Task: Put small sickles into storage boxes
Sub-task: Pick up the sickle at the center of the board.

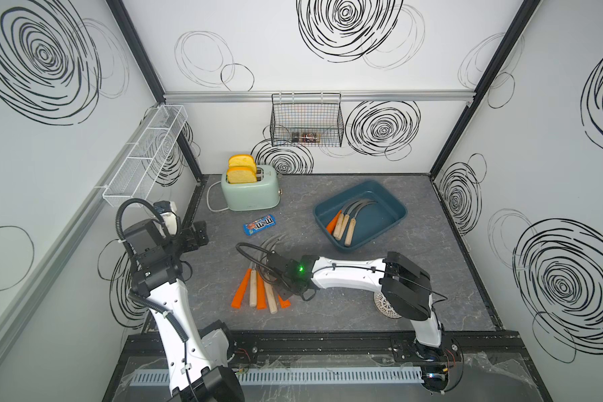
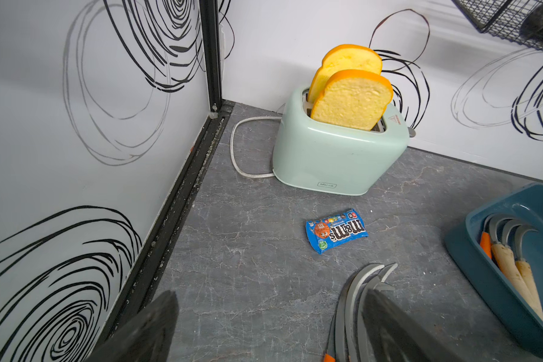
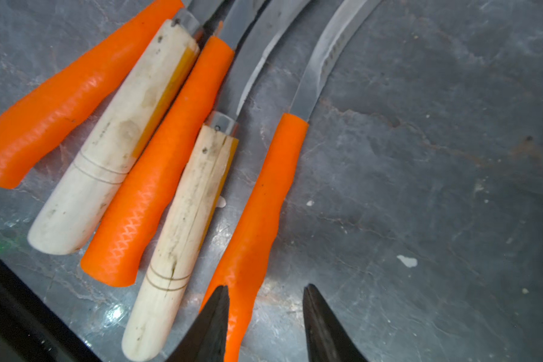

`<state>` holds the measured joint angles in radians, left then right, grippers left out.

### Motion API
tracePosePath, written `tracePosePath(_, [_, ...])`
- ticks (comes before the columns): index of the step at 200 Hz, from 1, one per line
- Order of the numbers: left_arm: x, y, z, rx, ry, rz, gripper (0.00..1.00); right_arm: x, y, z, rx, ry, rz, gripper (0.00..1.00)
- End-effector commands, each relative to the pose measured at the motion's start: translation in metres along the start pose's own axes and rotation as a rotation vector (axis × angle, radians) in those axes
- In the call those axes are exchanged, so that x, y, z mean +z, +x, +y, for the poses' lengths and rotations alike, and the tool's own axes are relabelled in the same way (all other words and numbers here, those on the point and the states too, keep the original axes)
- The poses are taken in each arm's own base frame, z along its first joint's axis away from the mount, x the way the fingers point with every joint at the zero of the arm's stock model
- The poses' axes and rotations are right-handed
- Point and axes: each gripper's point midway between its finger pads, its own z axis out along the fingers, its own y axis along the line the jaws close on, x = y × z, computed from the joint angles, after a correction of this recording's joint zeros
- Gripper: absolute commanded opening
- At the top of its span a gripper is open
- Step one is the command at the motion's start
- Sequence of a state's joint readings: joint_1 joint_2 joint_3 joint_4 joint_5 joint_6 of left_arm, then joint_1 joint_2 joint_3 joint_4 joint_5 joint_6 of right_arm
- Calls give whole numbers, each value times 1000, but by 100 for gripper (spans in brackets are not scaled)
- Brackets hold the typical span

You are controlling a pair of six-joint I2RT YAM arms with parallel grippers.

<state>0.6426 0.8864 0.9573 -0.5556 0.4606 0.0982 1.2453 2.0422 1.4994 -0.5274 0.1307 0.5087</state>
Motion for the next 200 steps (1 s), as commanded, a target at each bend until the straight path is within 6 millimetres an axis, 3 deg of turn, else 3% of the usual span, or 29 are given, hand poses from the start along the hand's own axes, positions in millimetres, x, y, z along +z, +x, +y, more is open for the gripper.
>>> tracePosePath(1, [-2,-1,-2,21,13,-16,96,0,1,3,6,-6,11,43])
tracePosePath(200, [-3,4,-7,28,40,-20,96,23,20,13,-16,11,92,47])
